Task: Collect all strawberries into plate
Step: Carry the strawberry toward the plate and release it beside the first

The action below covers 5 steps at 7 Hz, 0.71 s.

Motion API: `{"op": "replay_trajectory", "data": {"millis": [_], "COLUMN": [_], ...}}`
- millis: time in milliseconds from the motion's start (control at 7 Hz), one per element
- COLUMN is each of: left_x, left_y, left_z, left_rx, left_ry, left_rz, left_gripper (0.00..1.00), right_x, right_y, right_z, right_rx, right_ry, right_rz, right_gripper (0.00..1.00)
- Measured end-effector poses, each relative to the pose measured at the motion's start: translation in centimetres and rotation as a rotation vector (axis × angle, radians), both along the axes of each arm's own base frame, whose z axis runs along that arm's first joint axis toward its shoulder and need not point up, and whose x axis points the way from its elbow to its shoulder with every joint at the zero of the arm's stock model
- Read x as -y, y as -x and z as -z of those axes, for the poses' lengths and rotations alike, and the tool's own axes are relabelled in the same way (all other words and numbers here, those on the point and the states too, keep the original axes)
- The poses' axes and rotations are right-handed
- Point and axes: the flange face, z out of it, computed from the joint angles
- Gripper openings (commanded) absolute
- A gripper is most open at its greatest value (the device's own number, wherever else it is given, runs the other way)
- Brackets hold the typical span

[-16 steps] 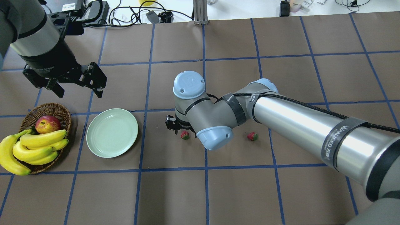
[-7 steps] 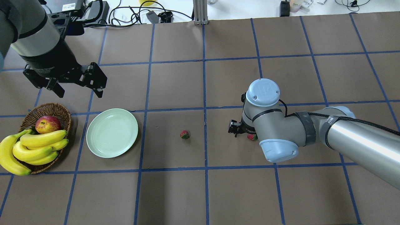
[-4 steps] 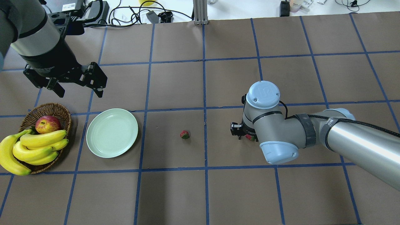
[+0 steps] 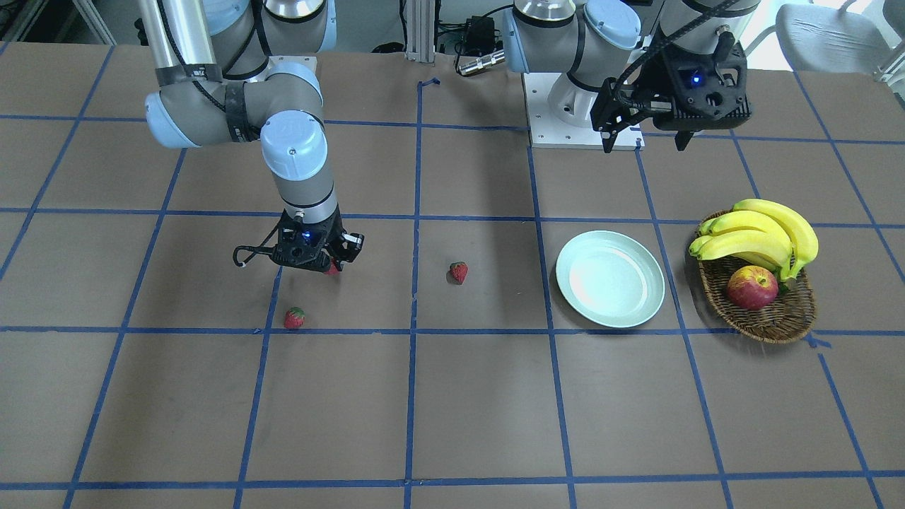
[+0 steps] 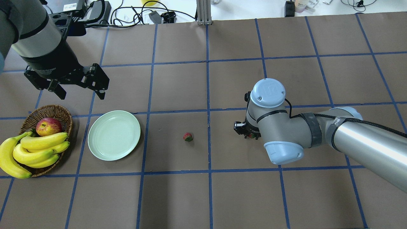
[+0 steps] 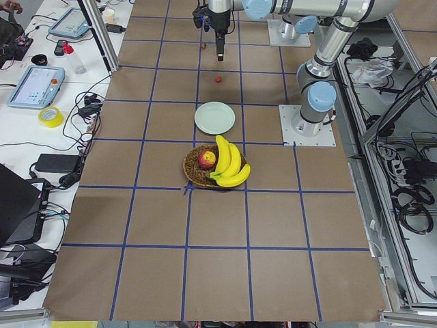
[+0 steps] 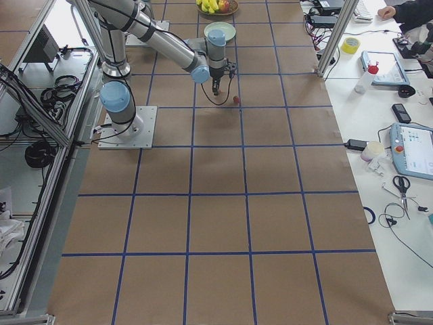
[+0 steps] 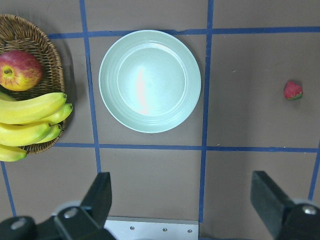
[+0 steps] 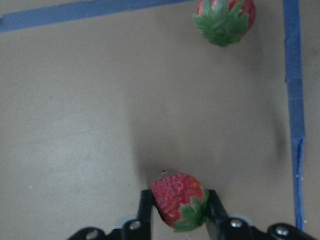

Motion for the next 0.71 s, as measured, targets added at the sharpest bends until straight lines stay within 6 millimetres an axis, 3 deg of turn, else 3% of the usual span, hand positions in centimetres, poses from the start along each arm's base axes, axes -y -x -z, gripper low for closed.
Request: {"op": "replay_trajectory", "data": {"millis": [286,571,714], "left_x": [0.0,0.0,0.0], "left_y": [0.0,0.0,0.0], "left_z": [0.0,0.0,0.0], "left_rx": [0.000,0.000,0.001], "left_ry": [0.001,0.000,0.001], "left_rz": [0.000,0.000,0.000], "left_gripper": [1.00,1.00,1.00], "right_x": [0.9,2.0,3.1], "right_y": [-5.9,-11.9,-14.0], "right_z": [-2.6,-1.8,-0.8], "right_rx": [0.058,0.099,0.120], "right_ry": [0.013,-0.005,-0.018], "right_rz": [0.066,0.083,0.078], "right_gripper": [0.16,0.17,0.26]}}
